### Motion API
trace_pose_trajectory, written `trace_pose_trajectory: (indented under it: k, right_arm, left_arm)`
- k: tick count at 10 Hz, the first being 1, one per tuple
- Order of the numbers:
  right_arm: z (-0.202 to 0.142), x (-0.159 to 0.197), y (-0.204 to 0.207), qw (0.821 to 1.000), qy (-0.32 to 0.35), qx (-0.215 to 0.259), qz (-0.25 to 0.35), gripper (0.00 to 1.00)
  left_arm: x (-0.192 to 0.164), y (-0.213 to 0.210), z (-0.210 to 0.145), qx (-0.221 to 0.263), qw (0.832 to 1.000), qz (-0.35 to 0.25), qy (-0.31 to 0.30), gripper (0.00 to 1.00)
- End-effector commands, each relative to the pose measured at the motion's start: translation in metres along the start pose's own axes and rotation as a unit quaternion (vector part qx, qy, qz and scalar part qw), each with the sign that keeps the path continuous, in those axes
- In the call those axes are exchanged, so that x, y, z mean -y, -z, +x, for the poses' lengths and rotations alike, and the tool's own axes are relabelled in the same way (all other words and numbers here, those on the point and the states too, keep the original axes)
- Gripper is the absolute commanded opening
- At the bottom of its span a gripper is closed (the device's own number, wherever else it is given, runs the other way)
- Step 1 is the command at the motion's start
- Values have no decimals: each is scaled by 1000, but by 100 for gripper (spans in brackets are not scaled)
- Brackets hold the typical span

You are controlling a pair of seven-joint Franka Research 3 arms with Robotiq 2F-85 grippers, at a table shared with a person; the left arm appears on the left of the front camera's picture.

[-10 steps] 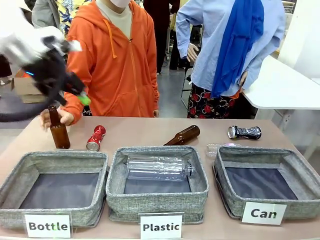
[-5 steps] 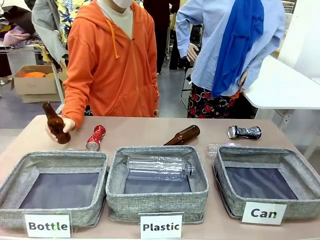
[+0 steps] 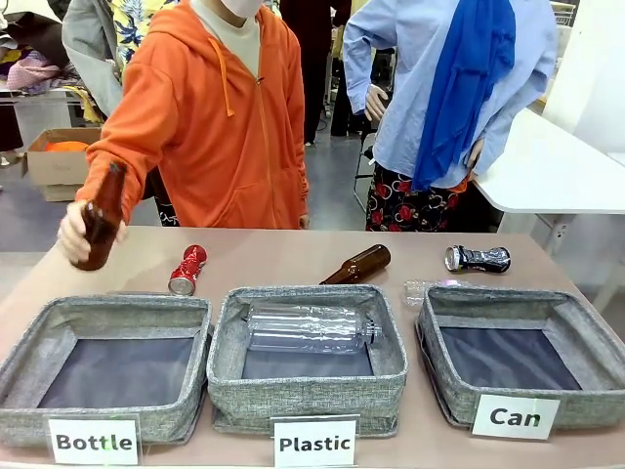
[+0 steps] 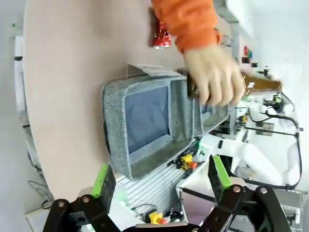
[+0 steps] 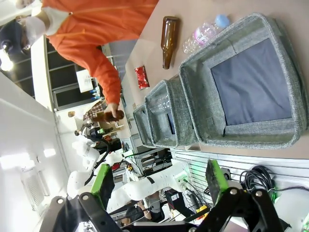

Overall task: Sort the can waste into the basket.
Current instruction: Pick up the can waste from the table and place it in the right Fabric basket.

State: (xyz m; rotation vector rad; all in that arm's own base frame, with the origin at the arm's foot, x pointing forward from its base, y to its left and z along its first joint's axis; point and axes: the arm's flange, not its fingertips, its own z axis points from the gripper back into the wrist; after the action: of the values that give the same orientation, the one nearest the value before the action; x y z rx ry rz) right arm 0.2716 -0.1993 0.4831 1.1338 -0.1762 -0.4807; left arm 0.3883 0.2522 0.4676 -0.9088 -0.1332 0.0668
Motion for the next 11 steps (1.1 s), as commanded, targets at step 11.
trace_pose_trajectory:
  k: [11]
  right_arm:
    - [-1,0,-2,1000,-12,-1,5,100]
  left_arm:
    - [-28,-46,-54,29,996,-73,-37,100]
